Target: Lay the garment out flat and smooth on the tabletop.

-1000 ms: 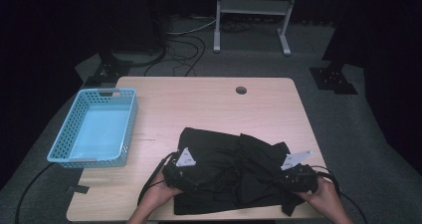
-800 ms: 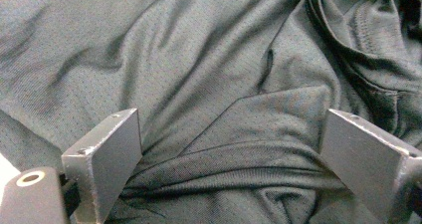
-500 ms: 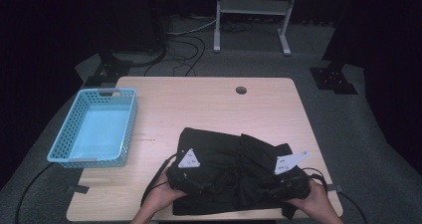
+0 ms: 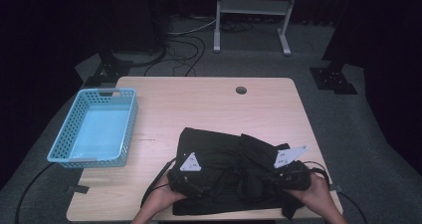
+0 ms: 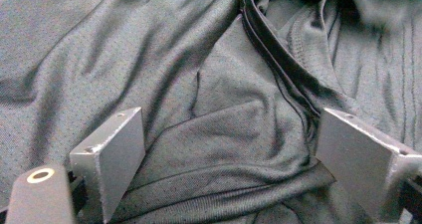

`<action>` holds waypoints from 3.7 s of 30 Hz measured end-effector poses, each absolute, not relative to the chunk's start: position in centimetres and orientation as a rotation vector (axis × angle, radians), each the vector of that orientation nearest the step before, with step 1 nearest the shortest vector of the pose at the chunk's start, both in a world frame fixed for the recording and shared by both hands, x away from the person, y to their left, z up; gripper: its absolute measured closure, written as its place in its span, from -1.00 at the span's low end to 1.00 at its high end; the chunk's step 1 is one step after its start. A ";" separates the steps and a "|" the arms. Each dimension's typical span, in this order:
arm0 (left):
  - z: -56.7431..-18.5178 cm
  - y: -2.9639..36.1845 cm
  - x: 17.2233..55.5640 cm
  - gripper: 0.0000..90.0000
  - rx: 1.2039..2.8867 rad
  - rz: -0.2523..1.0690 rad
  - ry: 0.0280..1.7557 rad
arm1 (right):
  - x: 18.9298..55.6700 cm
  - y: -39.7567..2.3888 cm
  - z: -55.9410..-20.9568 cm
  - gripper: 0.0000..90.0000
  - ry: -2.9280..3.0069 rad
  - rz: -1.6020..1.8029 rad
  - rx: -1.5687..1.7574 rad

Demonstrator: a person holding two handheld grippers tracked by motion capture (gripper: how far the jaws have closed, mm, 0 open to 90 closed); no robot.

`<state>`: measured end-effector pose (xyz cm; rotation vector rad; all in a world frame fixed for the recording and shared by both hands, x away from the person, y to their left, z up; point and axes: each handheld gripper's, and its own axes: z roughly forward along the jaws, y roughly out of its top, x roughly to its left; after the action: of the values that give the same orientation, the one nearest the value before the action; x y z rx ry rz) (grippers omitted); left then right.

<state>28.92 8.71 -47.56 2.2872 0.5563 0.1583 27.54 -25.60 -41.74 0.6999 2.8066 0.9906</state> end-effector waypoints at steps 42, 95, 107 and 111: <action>-42.8 6.7 27.3 -0.53 2.306 0.268 0.376 | 25.5 -28.4 -41.8 0.10 2.724 1.129 0.584; -43.6 6.1 26.8 0.85 2.267 0.261 0.468 | 26.9 -26.8 -43.4 0.98 2.746 1.430 0.826; -42.7 6.7 27.9 0.85 2.231 0.251 0.509 | 27.9 -26.0 -41.3 0.97 2.715 1.420 0.803; -42.2 6.9 28.3 0.85 2.222 0.242 0.517 | 28.2 -25.9 -40.6 0.97 2.709 1.430 0.796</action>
<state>28.27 6.89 -42.17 2.2215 0.5173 0.2425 28.21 -25.92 -40.64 0.7956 2.7087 1.4302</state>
